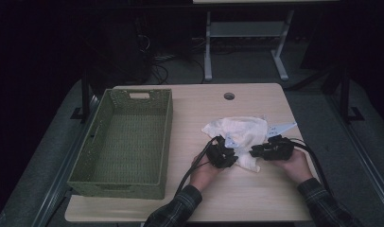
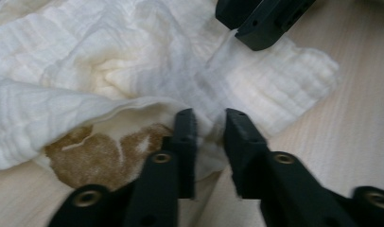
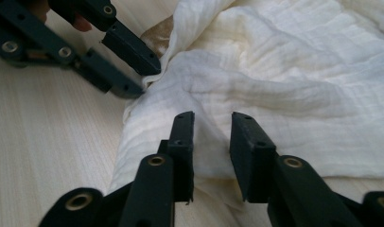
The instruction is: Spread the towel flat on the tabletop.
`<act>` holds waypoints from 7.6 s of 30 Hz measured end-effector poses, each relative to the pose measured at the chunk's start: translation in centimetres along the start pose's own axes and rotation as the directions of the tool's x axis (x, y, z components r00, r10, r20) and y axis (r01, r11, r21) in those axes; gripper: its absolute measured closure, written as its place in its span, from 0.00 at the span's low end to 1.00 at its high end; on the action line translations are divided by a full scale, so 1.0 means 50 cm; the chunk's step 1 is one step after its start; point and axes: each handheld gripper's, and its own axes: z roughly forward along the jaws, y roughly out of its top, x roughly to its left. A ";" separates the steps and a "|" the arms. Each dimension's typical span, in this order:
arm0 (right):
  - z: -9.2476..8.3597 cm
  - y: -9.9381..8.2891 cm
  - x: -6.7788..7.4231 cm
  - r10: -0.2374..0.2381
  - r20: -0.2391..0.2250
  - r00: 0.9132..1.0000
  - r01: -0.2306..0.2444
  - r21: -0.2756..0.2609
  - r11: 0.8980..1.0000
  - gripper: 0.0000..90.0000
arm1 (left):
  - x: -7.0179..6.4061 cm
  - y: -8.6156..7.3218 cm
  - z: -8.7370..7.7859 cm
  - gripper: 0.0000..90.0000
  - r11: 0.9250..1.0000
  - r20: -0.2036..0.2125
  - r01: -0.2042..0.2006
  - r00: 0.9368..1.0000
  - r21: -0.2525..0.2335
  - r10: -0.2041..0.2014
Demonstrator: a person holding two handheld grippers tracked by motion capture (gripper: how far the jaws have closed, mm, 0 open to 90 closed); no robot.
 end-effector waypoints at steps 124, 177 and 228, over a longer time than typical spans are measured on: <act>-0.115 -0.112 -0.049 0.011 0.151 0.989 -0.020 0.058 0.998 0.96 | 0.123 0.011 -0.016 0.75 0.992 -0.074 0.121 0.990 -0.041 -0.123; -0.126 -0.135 -0.043 0.034 0.087 0.996 -0.041 0.080 0.996 0.95 | 0.070 -0.032 -0.104 0.94 0.978 -0.032 0.206 0.978 0.006 -0.206; -0.183 -0.180 0.072 -0.034 -0.012 0.999 0.034 -0.001 0.999 0.77 | -0.065 -0.106 -0.197 0.70 0.974 -0.051 0.223 0.974 0.023 -0.222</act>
